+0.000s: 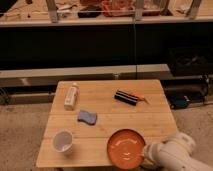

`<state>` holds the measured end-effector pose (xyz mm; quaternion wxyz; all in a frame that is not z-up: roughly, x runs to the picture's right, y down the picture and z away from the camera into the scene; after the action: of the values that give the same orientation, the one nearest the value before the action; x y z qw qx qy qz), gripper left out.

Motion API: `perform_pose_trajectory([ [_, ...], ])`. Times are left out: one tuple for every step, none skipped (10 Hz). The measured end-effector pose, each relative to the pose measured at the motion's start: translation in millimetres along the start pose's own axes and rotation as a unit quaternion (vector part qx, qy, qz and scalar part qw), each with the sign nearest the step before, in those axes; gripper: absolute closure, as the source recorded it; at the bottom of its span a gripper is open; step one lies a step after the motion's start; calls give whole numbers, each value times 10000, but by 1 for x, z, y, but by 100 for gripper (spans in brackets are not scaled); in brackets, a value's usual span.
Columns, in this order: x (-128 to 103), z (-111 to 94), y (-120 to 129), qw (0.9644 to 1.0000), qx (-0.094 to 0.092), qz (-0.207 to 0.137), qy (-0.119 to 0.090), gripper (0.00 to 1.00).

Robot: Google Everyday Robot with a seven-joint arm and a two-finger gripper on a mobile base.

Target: Drag the ceramic bowl in a circle

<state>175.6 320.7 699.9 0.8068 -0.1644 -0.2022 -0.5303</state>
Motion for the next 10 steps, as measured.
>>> perform_pose_trajectory([
  [9, 16, -28, 9989, -6, -416, -234, 100],
  [23, 31, -55, 9960, -1, -785, -420, 100],
  [38, 43, -76, 9929, 20, -1055, -544, 100],
  [55, 51, -93, 9900, 48, -1271, -614, 100],
  [73, 59, -106, 9874, 61, -1448, -639, 100],
  [94, 64, -114, 9868, 86, -1507, -592, 100],
  [110, 64, -114, 9883, 79, -1433, -510, 100],
  [121, 63, -109, 9899, 60, -1344, -437, 100],
  [134, 58, -96, 9928, 54, -1157, -289, 100],
  [141, 52, -83, 9948, 48, -998, -191, 100],
])
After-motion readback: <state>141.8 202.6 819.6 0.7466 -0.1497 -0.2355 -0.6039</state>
